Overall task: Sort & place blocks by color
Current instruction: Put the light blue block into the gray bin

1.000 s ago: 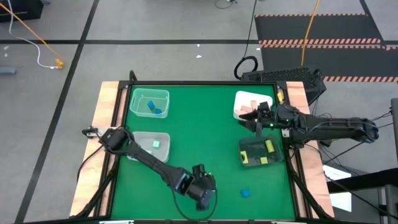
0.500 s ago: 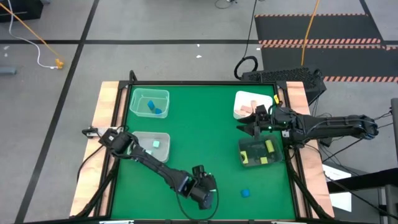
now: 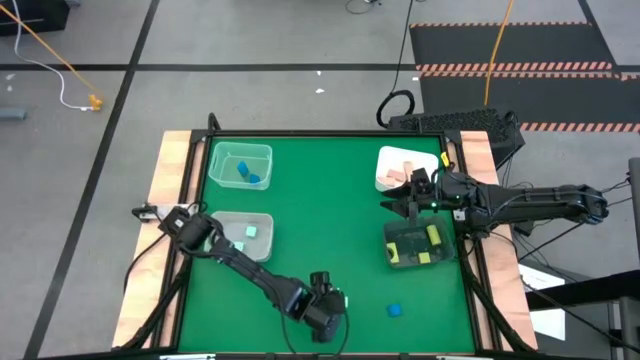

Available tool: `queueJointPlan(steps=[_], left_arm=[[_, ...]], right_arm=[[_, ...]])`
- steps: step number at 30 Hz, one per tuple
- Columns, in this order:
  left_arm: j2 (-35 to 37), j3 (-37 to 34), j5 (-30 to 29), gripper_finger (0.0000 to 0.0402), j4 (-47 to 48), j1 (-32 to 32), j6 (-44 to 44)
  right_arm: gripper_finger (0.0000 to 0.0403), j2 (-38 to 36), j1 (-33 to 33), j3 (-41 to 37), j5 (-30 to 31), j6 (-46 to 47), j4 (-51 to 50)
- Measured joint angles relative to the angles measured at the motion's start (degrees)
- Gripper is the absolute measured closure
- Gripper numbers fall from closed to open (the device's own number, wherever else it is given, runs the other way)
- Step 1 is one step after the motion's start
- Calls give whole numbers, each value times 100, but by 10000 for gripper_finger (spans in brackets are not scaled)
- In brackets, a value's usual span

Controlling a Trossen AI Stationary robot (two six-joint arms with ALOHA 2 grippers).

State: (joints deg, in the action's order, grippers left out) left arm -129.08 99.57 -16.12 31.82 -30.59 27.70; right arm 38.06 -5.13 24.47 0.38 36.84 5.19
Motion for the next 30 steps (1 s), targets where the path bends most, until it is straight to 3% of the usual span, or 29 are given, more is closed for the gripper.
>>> queueJointPlan(steps=[11, 15, 20, 30], left_arm=[[-203, -9, -40, 133, -8, 66, -4], [-201, -9, -33, 173, 0, 68, -63], [-201, -9, -27, 269, 16, 83, -59], [-7, -9, -26, 276, 132, 318, -46]], right_arm=[[174, 2, 0, 2, 2, 149, 18], [174, 2, 0, 2, 2, 153, 17], [174, 2, 0, 2, 2, 153, 17], [174, 2, 0, 2, -25, 506, 17]])
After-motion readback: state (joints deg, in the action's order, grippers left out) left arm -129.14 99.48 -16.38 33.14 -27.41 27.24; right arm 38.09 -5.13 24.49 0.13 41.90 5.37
